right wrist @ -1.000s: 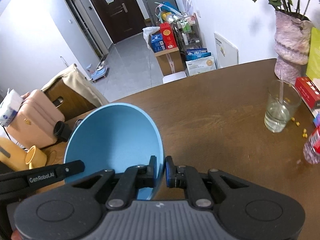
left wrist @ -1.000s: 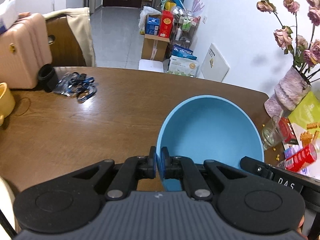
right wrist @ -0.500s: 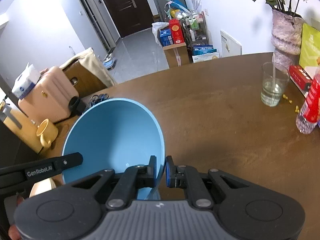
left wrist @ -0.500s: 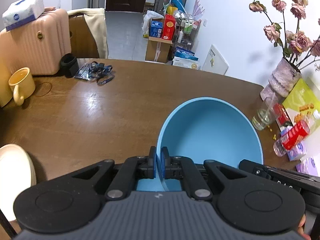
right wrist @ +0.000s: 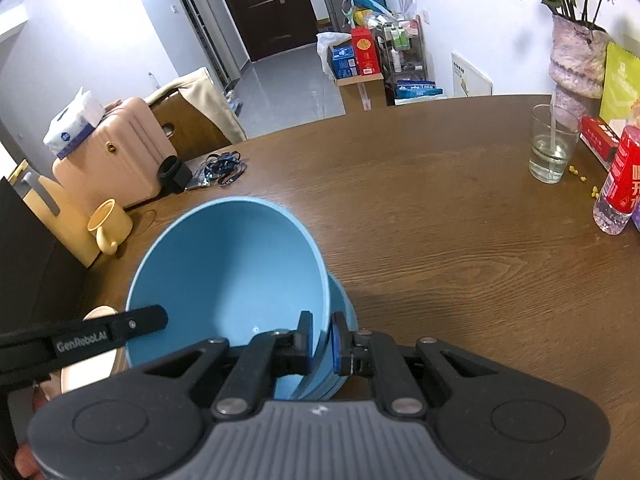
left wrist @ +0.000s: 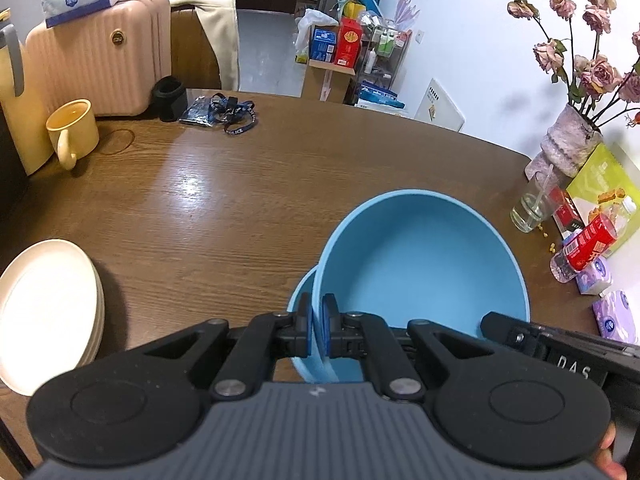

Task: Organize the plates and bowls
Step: 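Lift the stacked bowls with both grippers and carry them onto the remaining blue bowl, then lower the bowls onto the remaining bowl and open both grippers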

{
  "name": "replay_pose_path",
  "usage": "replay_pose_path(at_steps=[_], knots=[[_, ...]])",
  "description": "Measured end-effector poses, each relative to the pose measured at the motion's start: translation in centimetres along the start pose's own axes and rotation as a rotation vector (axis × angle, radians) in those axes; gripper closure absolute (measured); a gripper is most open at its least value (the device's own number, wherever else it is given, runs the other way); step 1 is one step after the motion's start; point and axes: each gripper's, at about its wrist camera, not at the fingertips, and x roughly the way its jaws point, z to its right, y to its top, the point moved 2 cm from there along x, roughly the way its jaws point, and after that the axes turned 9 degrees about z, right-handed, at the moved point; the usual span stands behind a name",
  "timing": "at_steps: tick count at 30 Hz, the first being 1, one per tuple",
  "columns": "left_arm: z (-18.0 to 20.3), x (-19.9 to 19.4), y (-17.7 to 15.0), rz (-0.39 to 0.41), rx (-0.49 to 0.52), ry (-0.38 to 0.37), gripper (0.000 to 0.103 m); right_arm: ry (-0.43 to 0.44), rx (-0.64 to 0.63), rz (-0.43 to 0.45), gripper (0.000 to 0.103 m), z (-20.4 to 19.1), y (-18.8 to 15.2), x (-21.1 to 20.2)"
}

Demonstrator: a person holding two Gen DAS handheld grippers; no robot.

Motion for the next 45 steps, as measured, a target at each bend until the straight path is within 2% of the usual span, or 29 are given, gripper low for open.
replay_pose_path(at_steps=[9, 23, 34, 45], knots=[[-1.2, 0.2, -0.3, -0.024, -0.007, -0.013, 0.097, -0.015, 0.007, -0.015, 0.094, -0.9, -0.4, 0.4], [-1.7, 3.7, -0.9, -0.099, -0.033, -0.041, 0.097, -0.075, 0.01, -0.057, 0.095, -0.6, -0.4, 3.5], [-2.0, 5.8, -1.0, -0.143, -0.043, -0.032, 0.096, -0.087, -0.003, -0.106, 0.096, -0.2, -0.1, 5.9], [-2.2, 7.0, -1.4, -0.179, -0.046, -0.022, 0.096, -0.101, -0.016, -0.119, 0.096, 0.0, -0.1, 6.6]])
